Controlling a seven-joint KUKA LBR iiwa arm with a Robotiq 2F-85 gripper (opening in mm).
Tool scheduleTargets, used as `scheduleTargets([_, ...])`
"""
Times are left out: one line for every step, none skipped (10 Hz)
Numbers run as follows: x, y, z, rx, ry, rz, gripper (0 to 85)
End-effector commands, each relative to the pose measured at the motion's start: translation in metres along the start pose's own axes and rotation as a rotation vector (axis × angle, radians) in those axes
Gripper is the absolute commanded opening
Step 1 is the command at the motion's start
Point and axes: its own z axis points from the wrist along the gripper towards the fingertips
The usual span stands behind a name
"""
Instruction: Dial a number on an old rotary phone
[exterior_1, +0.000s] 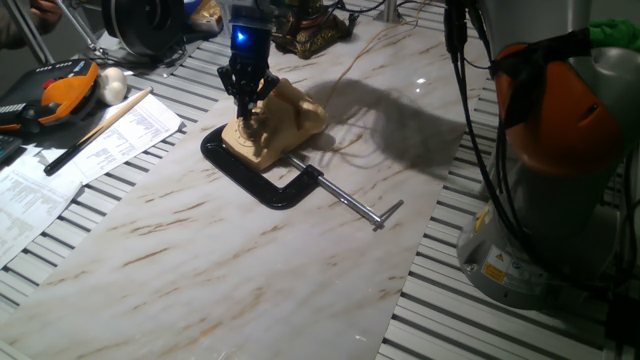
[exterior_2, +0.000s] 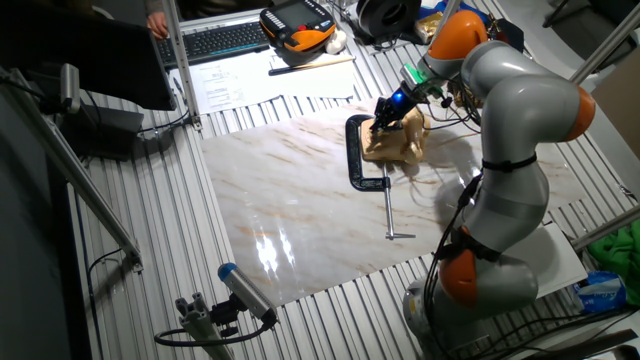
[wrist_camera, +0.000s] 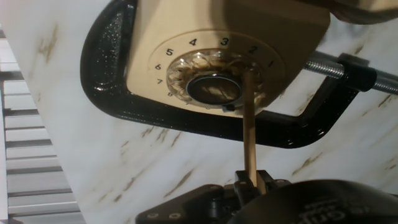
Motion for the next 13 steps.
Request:
scheduleTargets([-0.0007,0.0014,-0.0025,0.004,0.012,0.001,0.0])
scheduleTargets([-0.0015,0.0026,-0.0048,0.012,0.021,0.001,0.0])
scheduleTargets([-0.0027,0.0034,-0.0069,0.017,0.035,-0.002,0.0])
scheduleTargets([-0.0045,0.0041,-0.0074,0.019,0.049,-0.004,0.0])
scheduleTargets([-0.0073,0.0052,-0.0083,0.024,0.064,-0.006,0.0])
scheduleTargets([-0.0091,0.0067,-0.0098,0.034,0.08,-0.003,0.0])
scheduleTargets([-0.0091,0.0067,-0.0099,0.04,0.087,0.003,0.0])
scheduleTargets([-0.0075,0.005,-0.0083,0.036,0.083,0.007,0.0])
scheduleTargets([-0.0056,0.0041,-0.0071,0.031,0.065,0.005,0.0])
scheduleTargets([-0.0056,0.0038,-0.0077,0.027,0.064,0.005,0.0])
scheduleTargets([-0.005,0.0034,-0.0076,0.026,0.064,0.005,0.0])
scheduleTargets([-0.0041,0.0019,-0.007,0.017,0.067,0.013,0.0])
scheduleTargets([-0.0033,-0.0007,-0.0058,0.004,0.083,0.027,0.0])
